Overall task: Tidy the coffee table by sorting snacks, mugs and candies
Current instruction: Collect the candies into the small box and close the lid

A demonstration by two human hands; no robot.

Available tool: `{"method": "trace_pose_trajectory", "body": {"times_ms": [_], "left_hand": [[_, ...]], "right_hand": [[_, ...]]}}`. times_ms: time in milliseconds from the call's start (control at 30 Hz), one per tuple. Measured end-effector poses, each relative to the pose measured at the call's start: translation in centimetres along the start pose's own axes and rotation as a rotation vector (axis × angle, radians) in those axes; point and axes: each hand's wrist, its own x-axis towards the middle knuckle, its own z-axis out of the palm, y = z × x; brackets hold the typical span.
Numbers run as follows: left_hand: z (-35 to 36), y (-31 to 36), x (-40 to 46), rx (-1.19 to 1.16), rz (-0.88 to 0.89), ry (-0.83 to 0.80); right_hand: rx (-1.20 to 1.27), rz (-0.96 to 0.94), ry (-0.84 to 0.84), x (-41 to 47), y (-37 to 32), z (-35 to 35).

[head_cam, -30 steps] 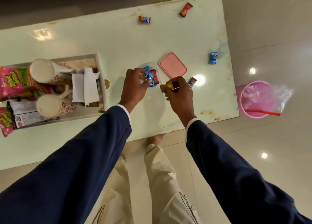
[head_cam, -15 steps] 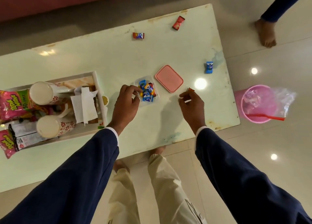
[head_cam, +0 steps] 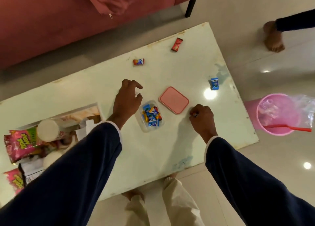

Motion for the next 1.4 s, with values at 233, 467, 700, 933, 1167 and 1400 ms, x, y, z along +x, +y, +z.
{"method": "trace_pose_trajectory", "body": {"times_ms": [233,467,700,933,1167,1400], "left_hand": [[-2.2,1.3,8.3,0.351,0.171,0.042],[-0.5,1.3,12.4,0.512,0.254,0.017],[0.0,-0.8,7.9,0.213,0.151,0.013],[-0.6,-0.4,-4.5,-0.430,-0.086,0.051],[1.9,-2.2,-11.2,-0.634,-0.239,0.095],[1.9,-2.9,-12.7,-0.536,-0.128,-0.045]], "right_hand": [[0.559,0.050,-0.042,0.0,-0.8,-1.0],[0.600,-0.061,-0.116,0.3,-4.2,-0.2],[0.399,-0.138,-0.215,-1.1,-6.2,1.0],[0.422,-0.100,-0.346,-5.0,-9.1,2.8],[0.340,-0.078,-0.232,-7.5,-7.1,2.4],[0.221,-0.093,-0.248,-8.3,-5.8,-0.2]]}}
